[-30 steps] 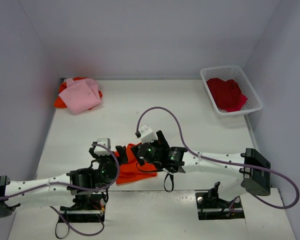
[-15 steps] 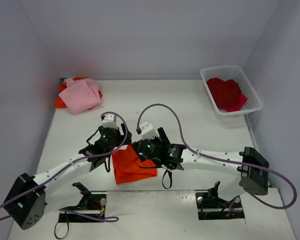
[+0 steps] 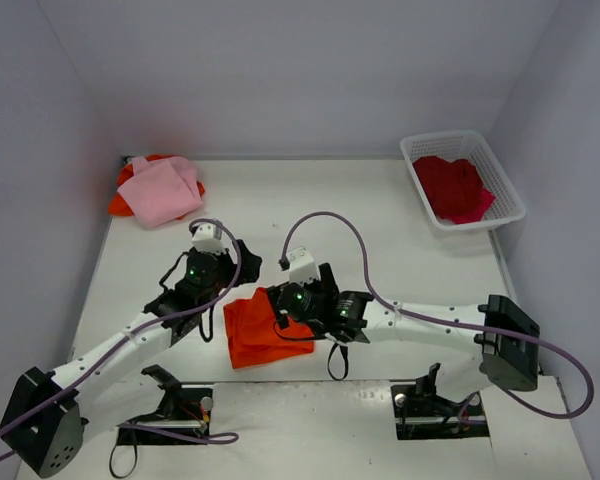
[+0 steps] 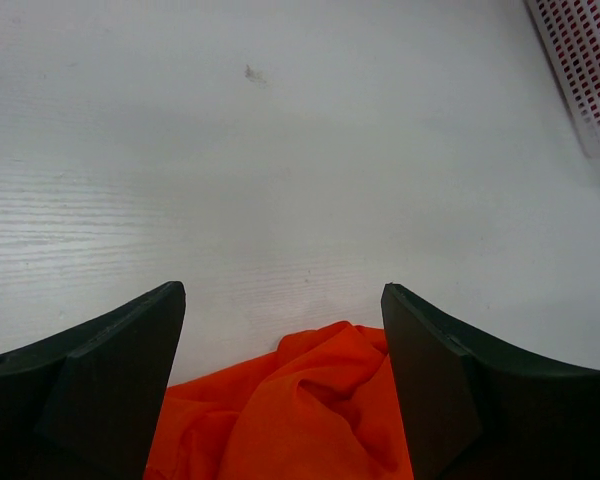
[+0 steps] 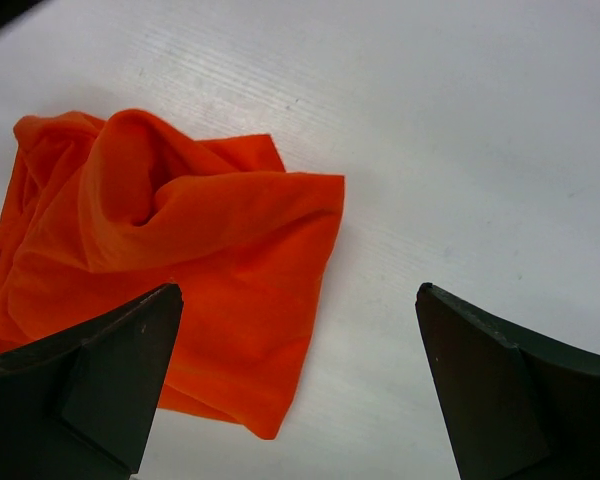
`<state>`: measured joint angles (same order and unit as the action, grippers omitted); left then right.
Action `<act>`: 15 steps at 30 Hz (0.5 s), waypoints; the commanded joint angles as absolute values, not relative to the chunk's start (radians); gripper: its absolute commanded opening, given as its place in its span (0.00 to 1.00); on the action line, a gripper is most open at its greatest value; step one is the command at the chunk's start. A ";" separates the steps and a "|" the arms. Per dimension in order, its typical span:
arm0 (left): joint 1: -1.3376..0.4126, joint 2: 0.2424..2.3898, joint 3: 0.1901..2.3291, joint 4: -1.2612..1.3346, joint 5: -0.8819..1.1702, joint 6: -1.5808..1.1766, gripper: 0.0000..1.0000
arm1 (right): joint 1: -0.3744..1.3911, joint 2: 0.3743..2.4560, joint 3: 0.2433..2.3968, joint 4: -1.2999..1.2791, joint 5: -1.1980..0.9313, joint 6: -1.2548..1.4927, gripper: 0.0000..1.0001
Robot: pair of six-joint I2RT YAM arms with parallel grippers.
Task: Fold and stack the t-shirts
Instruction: Put the neatly folded tshirt into the corner of the board with the left arm
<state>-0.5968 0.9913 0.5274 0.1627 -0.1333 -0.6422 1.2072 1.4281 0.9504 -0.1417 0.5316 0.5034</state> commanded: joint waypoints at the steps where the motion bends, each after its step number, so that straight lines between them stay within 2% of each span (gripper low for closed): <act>1: -0.562 0.954 0.551 0.163 -0.152 -0.644 0.74 | 1.239 1.475 0.942 -0.133 0.526 0.600 1.00; 15: -0.428 0.855 0.534 0.100 -0.129 -0.635 0.74 | 1.316 1.624 0.928 -0.118 0.528 0.707 1.00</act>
